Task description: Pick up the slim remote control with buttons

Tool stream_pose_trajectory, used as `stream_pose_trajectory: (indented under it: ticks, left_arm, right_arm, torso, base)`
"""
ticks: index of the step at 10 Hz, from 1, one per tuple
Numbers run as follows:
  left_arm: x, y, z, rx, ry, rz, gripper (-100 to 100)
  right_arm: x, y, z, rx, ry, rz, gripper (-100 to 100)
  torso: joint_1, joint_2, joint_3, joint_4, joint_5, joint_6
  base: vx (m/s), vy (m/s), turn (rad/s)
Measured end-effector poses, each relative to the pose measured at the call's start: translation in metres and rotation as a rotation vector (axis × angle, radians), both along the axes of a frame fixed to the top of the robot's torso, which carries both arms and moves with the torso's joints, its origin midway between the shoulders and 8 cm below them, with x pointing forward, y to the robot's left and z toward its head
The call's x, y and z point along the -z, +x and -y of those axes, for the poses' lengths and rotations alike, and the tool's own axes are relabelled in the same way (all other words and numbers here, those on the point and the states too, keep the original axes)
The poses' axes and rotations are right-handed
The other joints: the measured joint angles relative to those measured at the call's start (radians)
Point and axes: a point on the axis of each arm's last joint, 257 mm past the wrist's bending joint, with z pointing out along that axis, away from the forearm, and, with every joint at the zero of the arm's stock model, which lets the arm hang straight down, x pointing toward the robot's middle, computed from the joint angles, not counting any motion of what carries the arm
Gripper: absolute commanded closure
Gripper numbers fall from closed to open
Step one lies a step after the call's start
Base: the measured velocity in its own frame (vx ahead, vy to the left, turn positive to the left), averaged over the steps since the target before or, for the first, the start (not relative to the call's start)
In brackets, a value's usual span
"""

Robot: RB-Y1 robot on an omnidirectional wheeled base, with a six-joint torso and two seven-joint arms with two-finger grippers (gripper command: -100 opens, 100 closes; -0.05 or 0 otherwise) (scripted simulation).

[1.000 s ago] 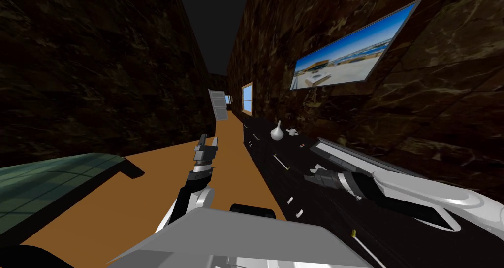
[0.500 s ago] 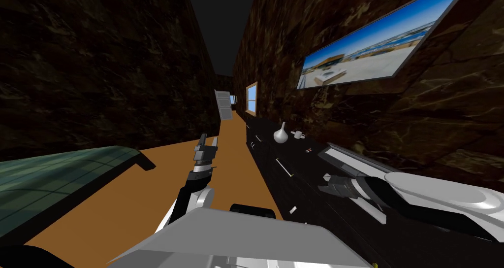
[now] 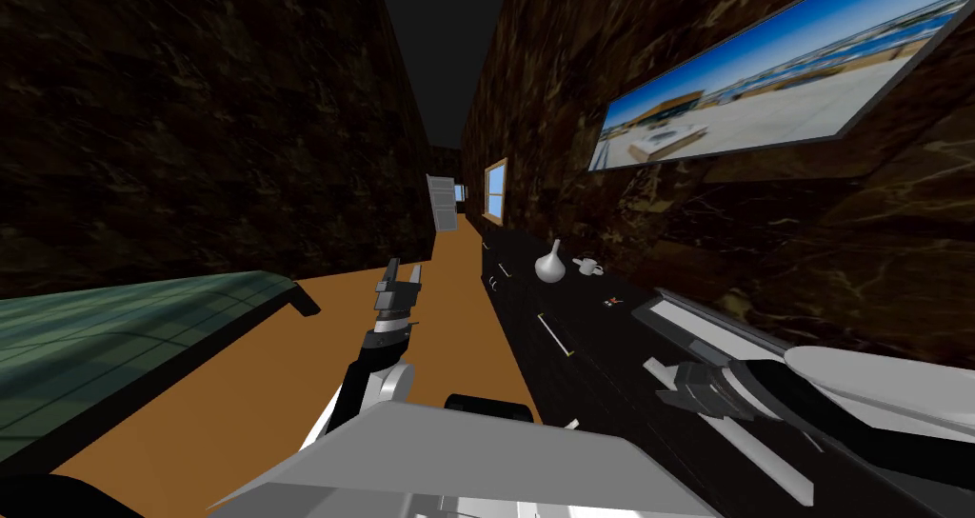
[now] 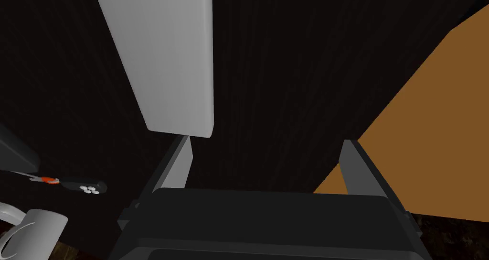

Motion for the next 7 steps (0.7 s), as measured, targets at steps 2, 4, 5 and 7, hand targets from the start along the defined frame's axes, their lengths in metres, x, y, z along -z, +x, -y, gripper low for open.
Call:
stream_pose_trajectory:
  ticks: [2, 4, 5, 7]
  left_arm:
    - [0.0, 0.0, 0.0, 0.0, 0.0, 0.0, 0]
    - [0.0, 0.0, 0.0, 0.0, 0.0, 0.0, 0]
    - [0.0, 0.0, 0.0, 0.0, 0.0, 0.0, 0]
    - [0.0, 0.0, 0.0, 0.0, 0.0, 0.0, 0]
  right_arm:
    - [0.002, -0.018, 0.017, -0.001, -0.052, -0.056, -100]
    - [0.005, -0.036, 0.034, 0.01, -0.089, -0.101, -100]
    - [0.002, -0.042, 0.038, 0.013, -0.1, -0.119, -100]
    - [0.006, -0.073, 0.05, 0.019, -0.131, -0.185, -100]
  torso:
    - [0.002, 0.001, 0.001, 0.0, 0.0, 0.0]
    - [0.003, 0.003, 0.002, 0.001, 0.001, 0.0]
    - [0.004, 0.003, 0.002, 0.001, 0.001, 0.001]
    - [0.004, 0.003, 0.002, 0.001, 0.001, 0.0]
  base:
    - [0.038, -0.041, 0.095]
    - [0.026, -0.032, 0.088]
    - [0.023, -0.024, 0.098]
    - [0.031, -0.033, 0.129]
